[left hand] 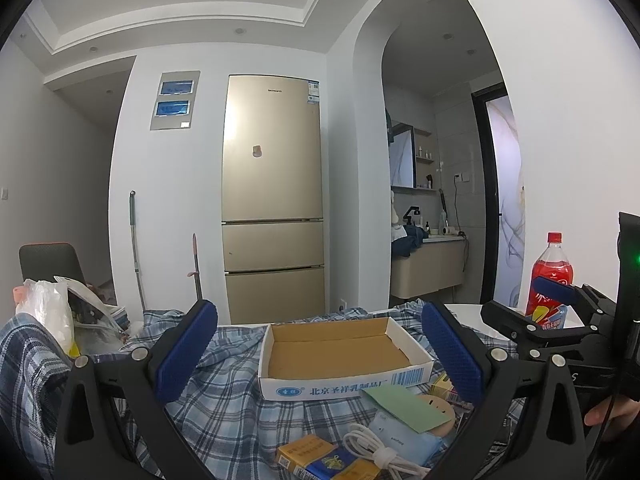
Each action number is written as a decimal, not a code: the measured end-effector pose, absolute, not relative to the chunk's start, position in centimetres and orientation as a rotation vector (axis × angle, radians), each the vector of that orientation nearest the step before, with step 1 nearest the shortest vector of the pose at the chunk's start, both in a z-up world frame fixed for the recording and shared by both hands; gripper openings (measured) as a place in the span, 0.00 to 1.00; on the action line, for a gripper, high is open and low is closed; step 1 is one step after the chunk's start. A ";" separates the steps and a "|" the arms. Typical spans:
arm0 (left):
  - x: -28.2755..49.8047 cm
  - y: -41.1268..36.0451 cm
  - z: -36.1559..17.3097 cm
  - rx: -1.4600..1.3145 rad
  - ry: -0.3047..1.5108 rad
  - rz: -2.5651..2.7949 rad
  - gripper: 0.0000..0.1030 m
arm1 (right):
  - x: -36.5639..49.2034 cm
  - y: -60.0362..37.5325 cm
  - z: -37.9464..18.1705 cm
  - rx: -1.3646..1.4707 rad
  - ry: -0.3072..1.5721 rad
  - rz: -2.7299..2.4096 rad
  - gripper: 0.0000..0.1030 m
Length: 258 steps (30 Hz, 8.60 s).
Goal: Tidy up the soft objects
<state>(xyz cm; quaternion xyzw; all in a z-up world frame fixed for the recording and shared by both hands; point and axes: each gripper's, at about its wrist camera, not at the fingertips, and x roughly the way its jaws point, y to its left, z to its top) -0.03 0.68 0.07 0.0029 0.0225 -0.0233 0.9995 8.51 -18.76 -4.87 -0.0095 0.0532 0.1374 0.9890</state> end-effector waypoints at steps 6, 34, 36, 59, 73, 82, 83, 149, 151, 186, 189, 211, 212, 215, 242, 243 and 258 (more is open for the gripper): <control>0.0 0.7 0.0 0.005 0.048 -0.042 1.00 | 8.5 -18.9 -4.9 -0.011 0.106 0.275 1.00; 1.7 1.6 1.1 -0.072 0.282 -0.038 1.00 | 9.5 -19.9 -4.0 0.104 0.184 0.311 1.00; 1.9 1.5 1.0 -0.071 0.308 -0.042 1.00 | 10.4 -20.2 -3.4 0.108 0.274 0.313 1.00; 5.1 -0.7 -3.2 -0.013 0.728 -0.212 0.86 | 11.1 -22.9 -5.9 -0.011 0.610 0.395 0.93; 3.7 -1.2 -6.7 -0.110 0.947 -0.285 0.61 | 10.2 -22.2 -6.9 -0.081 0.636 0.485 0.91; 4.5 -2.1 -8.3 -0.125 1.029 -0.318 0.40 | 9.8 -22.7 -7.2 -0.081 0.643 0.504 0.90; 4.2 -2.1 -8.0 -0.121 1.022 -0.317 0.38 | 9.8 -22.9 -7.2 -0.083 0.644 0.496 0.90; 2.2 -0.1 2.4 -0.131 0.537 -0.071 0.35 | 9.1 -17.5 -4.7 -0.305 0.633 0.648 0.43; 2.3 -0.1 4.3 -0.114 0.481 -0.079 0.35 | 9.2 -16.9 -3.1 -0.280 0.588 0.653 0.43; 19.8 2.4 0.9 -0.120 0.500 0.050 0.35 | 30.7 -13.8 -8.4 0.045 0.955 0.520 0.44; 20.7 2.7 -0.8 -0.120 0.551 0.047 0.35 | 32.3 -14.3 -10.2 0.117 1.045 0.557 0.44; 22.9 4.1 -4.7 -0.156 0.712 0.076 0.48 | 32.9 -15.1 -10.9 0.050 1.018 0.479 0.58; 22.9 4.2 -4.6 -0.159 0.708 0.079 0.50 | 32.8 -15.1 -10.7 0.050 1.006 0.472 0.61; 22.7 4.2 -4.2 -0.154 0.689 0.066 0.54 | 32.4 -15.3 -9.9 0.044 0.976 0.467 0.61; 7.5 0.6 6.0 -0.091 0.363 -0.015 0.85 | 20.7 -15.2 -1.2 -0.013 0.726 0.568 0.61; 6.7 0.7 5.8 -0.095 0.355 -0.019 0.86 | 20.2 -15.2 -1.4 -0.017 0.719 0.571 0.61; 5.8 2.3 -1.5 -0.102 0.376 0.065 1.00 | 20.0 -14.3 -7.0 -0.009 0.737 0.583 0.81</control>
